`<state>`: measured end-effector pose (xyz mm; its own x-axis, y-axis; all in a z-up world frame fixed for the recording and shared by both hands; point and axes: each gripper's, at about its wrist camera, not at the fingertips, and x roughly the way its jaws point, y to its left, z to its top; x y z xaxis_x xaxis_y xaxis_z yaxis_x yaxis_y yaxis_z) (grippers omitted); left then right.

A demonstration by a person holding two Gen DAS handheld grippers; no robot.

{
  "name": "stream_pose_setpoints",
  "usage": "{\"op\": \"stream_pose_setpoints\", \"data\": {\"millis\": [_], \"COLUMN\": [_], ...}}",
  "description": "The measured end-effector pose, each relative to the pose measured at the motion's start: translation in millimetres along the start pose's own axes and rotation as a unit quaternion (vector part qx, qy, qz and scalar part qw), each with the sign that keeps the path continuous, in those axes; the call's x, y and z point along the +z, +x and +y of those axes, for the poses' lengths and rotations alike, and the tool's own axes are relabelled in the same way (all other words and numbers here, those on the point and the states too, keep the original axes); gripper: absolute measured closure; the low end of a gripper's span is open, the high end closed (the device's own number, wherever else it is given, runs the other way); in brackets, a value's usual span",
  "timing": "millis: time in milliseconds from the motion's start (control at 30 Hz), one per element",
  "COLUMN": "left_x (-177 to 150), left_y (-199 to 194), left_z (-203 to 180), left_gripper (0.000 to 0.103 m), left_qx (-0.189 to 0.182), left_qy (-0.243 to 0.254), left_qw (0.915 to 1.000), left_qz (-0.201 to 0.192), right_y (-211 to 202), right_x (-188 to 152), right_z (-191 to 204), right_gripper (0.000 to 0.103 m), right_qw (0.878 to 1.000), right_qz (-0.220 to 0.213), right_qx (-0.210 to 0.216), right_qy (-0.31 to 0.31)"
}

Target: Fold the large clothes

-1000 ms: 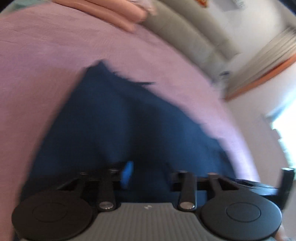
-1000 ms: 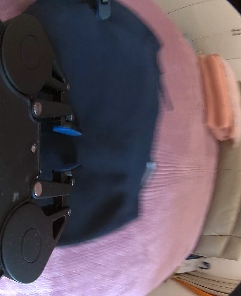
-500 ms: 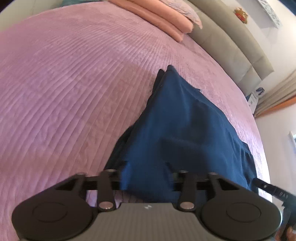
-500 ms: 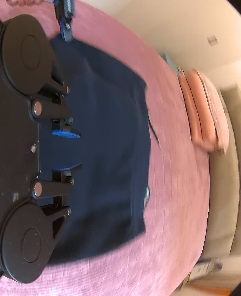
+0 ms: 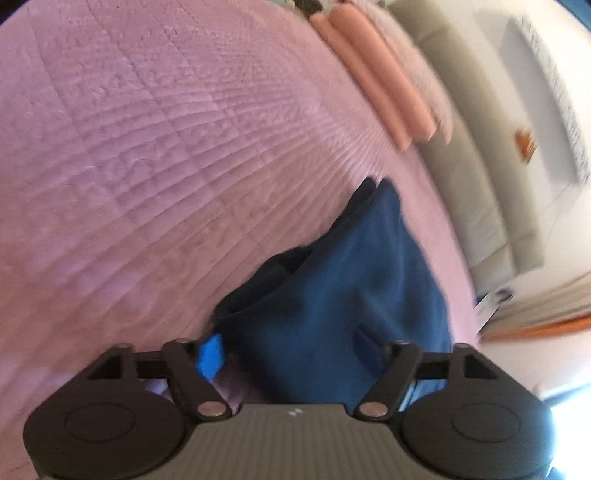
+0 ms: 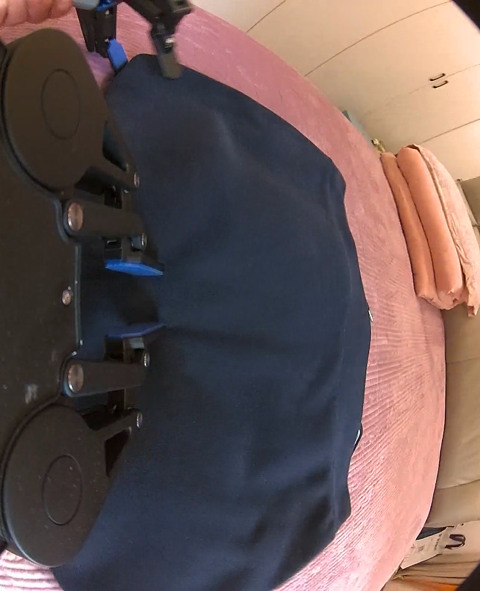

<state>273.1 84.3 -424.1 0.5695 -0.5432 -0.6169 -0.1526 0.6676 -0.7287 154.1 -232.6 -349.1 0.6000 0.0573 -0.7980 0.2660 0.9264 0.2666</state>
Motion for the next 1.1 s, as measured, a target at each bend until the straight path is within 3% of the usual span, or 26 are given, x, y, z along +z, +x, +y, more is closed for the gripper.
{"op": "stream_pose_setpoints", "data": {"millis": [167,233,267,333,433,500,633,733,867,967,1000,1100], "left_x": [-2.5,-1.4,-2.1,-6.0,-4.4,-1.7,-6.0,-12.0,-13.8,-12.1,-13.1,-18.6], "left_y": [22.8,33.0,38.3,45.7,40.5,30.5,20.4,16.1,8.8,6.3,5.1,-0.3], "left_z": [-20.9,-23.8,-24.4,-27.6,-31.1,-34.8,-56.1,-58.6,-39.1,-49.3,-56.2,-87.8], "left_gripper": [0.023,0.045,0.065,0.085,0.089,0.089,0.089,0.089,0.089,0.090,0.090,0.090], "left_qx": [-0.013,-0.036,-0.047,-0.052,-0.070,-0.087,-0.100,-0.078,-0.070,-0.079,-0.086,-0.126], "left_qy": [0.044,0.031,0.022,0.026,0.023,0.021,0.064,0.079,0.035,0.046,0.053,0.092], "left_qw": [0.9987,0.9987,0.9986,0.9983,0.9972,0.9956,0.9923,0.9929,0.9955,0.9942,0.9933,0.9861], "left_qz": [-0.022,-0.016,-0.006,-0.001,-0.014,-0.027,-0.037,-0.043,-0.053,-0.058,-0.057,-0.058], "right_y": [-14.8,-26.6,-29.5,-25.6,-6.5,-6.4,-8.7,-13.1,-14.0,-30.6,-32.5,-9.3], "right_x": [0.8,2.4,2.5,1.3,-12.8,-19.3,-19.8,-16.9,-14.1,-5.4,-4.8,-10.7], "right_z": [12.4,19.6,24.2,31.0,29.6,27.8,23.2,8.5,5.8,10.0,10.4,1.0], "right_gripper": [0.069,0.070,0.071,0.089,0.092,0.092,0.092,0.092,0.097,0.094,0.089,0.086], "right_qw": [1.000,0.999,0.999,0.999,0.999,0.998,0.999,0.998,0.999,0.999,0.999,1.000], "right_qz": [-0.014,-0.035,-0.044,-0.045,-0.026,-0.037,-0.037,-0.031,-0.020,-0.044,-0.049,0.005], "right_qx": [-0.011,-0.008,-0.010,-0.010,-0.040,-0.042,-0.033,-0.007,0.001,-0.008,-0.018,0.005], "right_qy": [-0.015,-0.015,-0.017,-0.024,-0.013,-0.002,0.021,0.048,0.041,0.014,0.007,0.019]}}
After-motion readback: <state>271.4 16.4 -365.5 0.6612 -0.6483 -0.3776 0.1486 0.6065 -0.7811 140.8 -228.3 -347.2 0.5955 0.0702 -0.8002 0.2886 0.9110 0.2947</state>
